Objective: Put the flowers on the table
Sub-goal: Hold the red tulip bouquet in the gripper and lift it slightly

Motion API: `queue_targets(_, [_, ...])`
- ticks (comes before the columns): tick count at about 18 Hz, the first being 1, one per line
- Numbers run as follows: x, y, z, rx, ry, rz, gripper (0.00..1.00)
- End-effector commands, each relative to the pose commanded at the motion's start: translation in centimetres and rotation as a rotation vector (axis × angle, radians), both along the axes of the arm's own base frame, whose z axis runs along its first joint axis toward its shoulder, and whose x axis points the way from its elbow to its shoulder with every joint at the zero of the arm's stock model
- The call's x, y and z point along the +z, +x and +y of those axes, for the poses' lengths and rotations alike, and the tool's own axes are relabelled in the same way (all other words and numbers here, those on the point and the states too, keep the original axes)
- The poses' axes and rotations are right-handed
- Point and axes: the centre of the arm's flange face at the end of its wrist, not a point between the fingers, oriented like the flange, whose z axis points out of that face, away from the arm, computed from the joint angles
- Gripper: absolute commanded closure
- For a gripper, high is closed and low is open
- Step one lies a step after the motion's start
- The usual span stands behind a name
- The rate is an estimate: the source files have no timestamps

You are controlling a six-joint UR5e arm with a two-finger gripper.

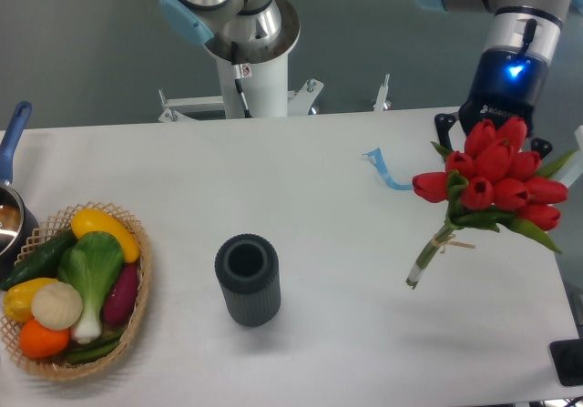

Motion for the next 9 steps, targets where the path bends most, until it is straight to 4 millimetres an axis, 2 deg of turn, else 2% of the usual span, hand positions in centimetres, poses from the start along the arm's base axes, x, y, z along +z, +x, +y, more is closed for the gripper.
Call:
queue_targets(5, [-0.40,0.16,-0.35,0.029,-0.058,0.009,0.70])
queue_targets(9, [0.16,0.32,-0.75,0.084,-0.165,0.057,0.70])
